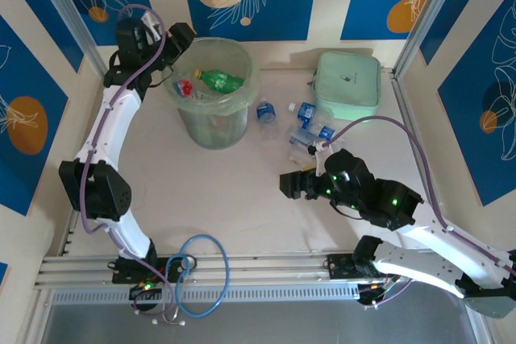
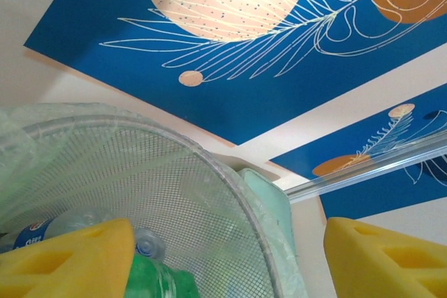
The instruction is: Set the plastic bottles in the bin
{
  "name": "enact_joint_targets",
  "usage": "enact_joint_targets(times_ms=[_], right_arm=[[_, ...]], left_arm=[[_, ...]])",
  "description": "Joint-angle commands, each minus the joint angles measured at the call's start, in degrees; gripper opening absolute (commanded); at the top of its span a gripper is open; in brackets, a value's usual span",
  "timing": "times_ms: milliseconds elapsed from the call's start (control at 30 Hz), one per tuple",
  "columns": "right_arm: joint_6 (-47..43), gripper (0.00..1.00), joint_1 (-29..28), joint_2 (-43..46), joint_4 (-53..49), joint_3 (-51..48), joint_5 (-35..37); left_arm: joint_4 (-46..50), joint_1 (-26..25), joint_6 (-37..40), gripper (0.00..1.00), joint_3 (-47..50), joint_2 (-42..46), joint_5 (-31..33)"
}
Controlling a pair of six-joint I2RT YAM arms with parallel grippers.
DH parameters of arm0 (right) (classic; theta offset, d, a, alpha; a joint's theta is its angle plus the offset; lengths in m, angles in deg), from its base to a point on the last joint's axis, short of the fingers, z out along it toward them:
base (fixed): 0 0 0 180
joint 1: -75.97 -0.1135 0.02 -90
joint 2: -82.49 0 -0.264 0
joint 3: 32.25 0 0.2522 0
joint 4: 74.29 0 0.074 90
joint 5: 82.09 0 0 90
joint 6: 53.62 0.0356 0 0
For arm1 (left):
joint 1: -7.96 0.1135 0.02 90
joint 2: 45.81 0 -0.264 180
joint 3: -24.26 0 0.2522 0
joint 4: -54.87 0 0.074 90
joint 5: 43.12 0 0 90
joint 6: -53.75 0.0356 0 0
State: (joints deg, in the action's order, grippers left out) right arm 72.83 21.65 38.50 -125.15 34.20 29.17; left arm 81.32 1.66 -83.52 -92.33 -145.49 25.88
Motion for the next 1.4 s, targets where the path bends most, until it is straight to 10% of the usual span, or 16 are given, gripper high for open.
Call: enact_joint_targets(times_ms=[0,233,567,867,1367], right_arm=[[1.49,0.86,0.6,1.02,-2.08,-0.57,2.54],[9.15,0.87,9.47,-2.83,-13.31,2.81,11.33],[6.59,0.89,39.75,-19.55,-10.91,3.97,-9.68],[-4.06,0.95,42.78,-34.49,3.75,2.74,-19.95],[-5.47,0.95,43.55,-44.54,7.97,1.67,-20.79]], left_arm=[[0.89,-0.42,2.6,0.73,-1.34,0.24,1.96],[9.8,-3.35,12.84,0.72,-5.63,6.76,9.92],[11.47,-23.06,25.85,0.74,15.39,29.52,11.53],[13.37,-34.71,20.83,0.73,34.59,40.47,11.84],[12.21,-36.57,14.49,0.71,40.82,42.55,13.76]])
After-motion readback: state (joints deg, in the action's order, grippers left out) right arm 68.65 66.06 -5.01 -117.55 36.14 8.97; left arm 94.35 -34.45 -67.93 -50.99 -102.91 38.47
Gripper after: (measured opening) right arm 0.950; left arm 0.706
